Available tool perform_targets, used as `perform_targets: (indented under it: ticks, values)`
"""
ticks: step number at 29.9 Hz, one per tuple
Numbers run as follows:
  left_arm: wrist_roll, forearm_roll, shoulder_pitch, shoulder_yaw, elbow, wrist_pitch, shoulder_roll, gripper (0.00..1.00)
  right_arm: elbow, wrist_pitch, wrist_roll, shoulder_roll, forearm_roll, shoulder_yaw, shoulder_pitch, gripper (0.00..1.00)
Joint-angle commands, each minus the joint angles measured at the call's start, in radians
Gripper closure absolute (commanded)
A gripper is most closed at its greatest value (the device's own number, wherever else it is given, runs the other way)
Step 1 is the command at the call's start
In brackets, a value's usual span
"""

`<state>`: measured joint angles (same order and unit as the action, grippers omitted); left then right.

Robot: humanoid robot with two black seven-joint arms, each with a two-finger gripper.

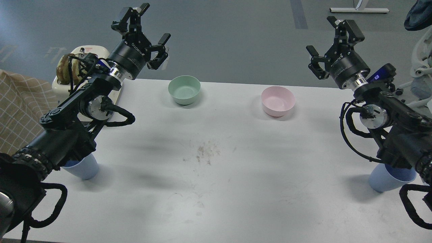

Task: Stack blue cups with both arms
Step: 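Raise both grippers and move the left arm toward the nearby blue cup, then lower the left gripper beside the blue cup near the toaster and grasp it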

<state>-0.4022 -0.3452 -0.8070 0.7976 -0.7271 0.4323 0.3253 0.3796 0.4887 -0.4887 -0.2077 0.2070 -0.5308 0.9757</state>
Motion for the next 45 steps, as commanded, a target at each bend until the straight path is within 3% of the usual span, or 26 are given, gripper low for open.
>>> perform_targets:
  ticks: [1, 14, 20, 25, 28, 39, 43, 45]
  values:
    - [0.0, 0.0, 0.0, 0.0, 0.0, -0.003, -0.006, 0.02, 0.002, 0.0, 0.0, -0.001, 0.002, 0.0, -0.002, 0.0]
    - [0.0, -0.023, -0.006, -0.008, -0.014, -0.006, 0.017, 0.02, 0.002, 0.0, 0.0, -0.004, 0.003, 0.002, -0.002, 0.0]
    - [-0.003, -0.196, -0.026, -0.018, -0.05, -0.007, 0.093, 0.02, 0.016, 0.0, 0.0, -0.025, 0.003, 0.034, -0.002, 0.0]
    - [-0.001, -0.336, -0.018, -0.018, -0.214, -0.007, 0.239, 0.02, 0.018, 0.0, 0.0, -0.033, 0.003, 0.035, -0.002, 0.0]
    - [0.0, -0.496, -0.009, -0.018, -0.377, -0.006, 0.401, 0.02, 0.028, 0.0, 0.0, -0.05, 0.003, 0.037, -0.003, 0.0]
    - [-0.009, -0.816, 0.019, -0.032, -0.666, -0.003, 0.8, 0.02, 0.102, 0.0, 0.0, -0.099, 0.011, 0.037, -0.037, 0.0]
    - [-0.076, -0.929, 0.052, -0.06, -0.727, -0.004, 0.96, 0.02, 0.11, 0.0, 0.0, -0.101, 0.019, 0.037, -0.037, 0.0]
    - [-0.087, -0.954, 0.055, -0.084, -0.736, -0.007, 0.994, 0.02, 0.119, 0.0, 0.0, -0.102, 0.019, 0.037, -0.038, 0.0]
